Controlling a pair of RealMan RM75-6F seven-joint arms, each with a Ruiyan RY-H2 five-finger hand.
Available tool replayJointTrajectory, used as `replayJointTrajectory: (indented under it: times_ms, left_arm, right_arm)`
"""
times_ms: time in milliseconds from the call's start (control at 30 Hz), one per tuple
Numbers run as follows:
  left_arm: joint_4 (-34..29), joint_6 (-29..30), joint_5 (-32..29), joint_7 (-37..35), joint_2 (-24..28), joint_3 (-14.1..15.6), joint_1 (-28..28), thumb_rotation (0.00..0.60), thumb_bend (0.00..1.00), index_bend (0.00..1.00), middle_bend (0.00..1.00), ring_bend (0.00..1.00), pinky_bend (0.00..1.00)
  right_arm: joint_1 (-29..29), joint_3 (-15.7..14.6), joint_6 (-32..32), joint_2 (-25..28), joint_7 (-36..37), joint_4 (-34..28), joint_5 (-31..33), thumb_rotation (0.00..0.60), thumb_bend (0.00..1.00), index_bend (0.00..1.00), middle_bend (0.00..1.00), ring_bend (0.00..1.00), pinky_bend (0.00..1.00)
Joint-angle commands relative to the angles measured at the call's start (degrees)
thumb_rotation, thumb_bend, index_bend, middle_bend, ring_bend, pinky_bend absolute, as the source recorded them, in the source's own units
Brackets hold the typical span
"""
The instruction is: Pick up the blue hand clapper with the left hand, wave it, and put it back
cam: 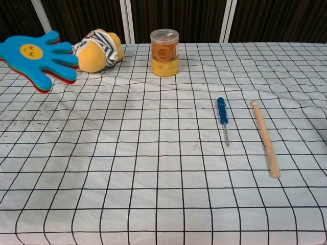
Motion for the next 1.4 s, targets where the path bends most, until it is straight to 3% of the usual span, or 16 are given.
replayJointTrajectory:
  times_ms: [33,100,167,233,300,433,533,667,800,867,933,1033,1100,1200,1300,1400]
  left_arm:
    - [-5.63,2.69,-6.92,5.09,-1.15,-2.13,-2.05,0.6,0.54,0.74,0.82,0.69,0.87]
    - [-5.97,-0.28,-2.7,-1.29,-1.44,-2.33,-1.33,0.6,0.54,0.74,0.82,0.69,0.87]
    - [-6.31,-5.02,4.3,-12.87,-1.22,-2.99,0.06,0.6,0.54,0.74,0.82,0.69,0.87]
    - [-4.74,-8.42,15.26,-27.06,-0.84,-3.48,1.93,0.6,0.54,0.74,0.82,0.69,0.87]
    - [-0.83,-7.57,28.26,-38.98,-0.96,-3.03,3.55,0.6,0.54,0.74,0.82,0.69,0.87]
    - [8.34,-1.68,45.08,-51.1,-1.9,-0.19,4.61,0.6,0.54,0.74,0.82,0.69,0.87]
    - [12.58,0.26,48.43,-56.86,-2.35,1.02,4.08,0.6,0.54,0.74,0.82,0.69,0.87]
    - [14.96,0.82,48.53,-58.54,-2.64,1.65,3.49,0.6,0.54,0.74,0.82,0.69,0.87]
    - [16.46,-0.49,46.7,-56.38,-2.16,2.25,3.07,0.6,0.53,0.74,0.82,0.69,0.87]
    - [16.05,-2.3,42.58,-51.74,-1.64,2.02,3.29,0.6,0.53,0.74,0.82,0.69,0.88]
    - [13.1,-5.3,34.22,-42.97,-0.49,1.48,3.88,0.6,0.53,0.74,0.82,0.69,0.88]
    - [5.41,-8.1,14.76,-21.22,2.73,0.59,3.43,0.6,0.53,0.74,0.83,0.69,0.89]
    - [1.6,-4.9,3.26,-6.34,3.16,-0.22,1.43,0.6,0.52,0.74,0.82,0.69,0.9]
    - [-1.55,0.35,-6.88,8.05,2.11,-0.37,-1.44,0.6,0.49,0.73,0.81,0.68,0.9]
    - [-3.22,3.78,-12.74,15.17,0.67,-0.67,-3.55,0.6,0.48,0.73,0.81,0.68,0.9]
    - [-4.24,4.61,-15.05,15.37,-0.55,-1.53,-4.31,0.6,0.48,0.73,0.81,0.68,0.9]
  right_arm:
    - [-0.02,-0.01,0.02,0.0,0.0,-0.01,0.0,0.6,0.22,0.0,0.0,0.0,0.16]
    - [-0.03,0.0,0.03,0.01,0.02,-0.01,0.01,0.6,0.22,0.0,0.0,0.0,0.16]
    - [-0.02,0.0,-0.04,0.01,0.05,-0.03,0.09,0.6,0.22,0.0,0.0,0.0,0.16]
    - [0.0,-0.02,-0.08,0.0,0.01,-0.06,0.05,0.6,0.22,0.0,0.0,0.0,0.16]
    - [0.0,-0.04,-0.04,-0.01,-0.07,-0.03,-0.03,0.6,0.22,0.0,0.0,0.0,0.16]
    - [0.0,-0.05,-0.08,0.0,0.04,0.0,-0.05,0.6,0.22,0.0,0.0,0.0,0.16]
    - [0.0,-0.11,-0.1,0.01,0.06,0.01,-0.15,0.6,0.22,0.0,0.0,0.0,0.16]
    - [-0.05,-0.09,-0.03,-0.01,0.19,-0.03,-0.11,0.6,0.22,0.0,0.0,0.0,0.16]
    - [-0.04,-0.13,-0.1,-0.02,0.25,-0.04,-0.14,0.6,0.22,0.0,0.0,0.0,0.16]
    - [-0.03,-0.15,-0.12,-0.02,0.24,-0.02,-0.17,0.6,0.22,0.0,0.0,0.0,0.16]
    - [-0.04,-0.13,-0.13,-0.02,0.33,-0.08,-0.12,0.6,0.22,0.0,0.0,0.0,0.16]
    - [-0.04,-0.14,-0.08,-0.03,0.62,-0.12,-0.32,0.6,0.22,0.0,0.0,0.0,0.16]
    - [-0.04,-0.24,-0.1,-0.03,0.68,-0.1,-0.46,0.6,0.22,0.0,0.0,0.0,0.16]
    - [-0.05,-0.25,-0.07,-0.06,0.71,-0.08,-0.53,0.6,0.22,0.0,0.0,0.0,0.16]
    - [-0.06,-0.26,-0.06,-0.07,0.69,-0.07,-0.53,0.6,0.22,0.0,0.0,0.0,0.16]
    - [-0.07,-0.24,-0.01,-0.07,0.67,-0.09,-0.52,0.6,0.22,0.0,0.0,0.0,0.16]
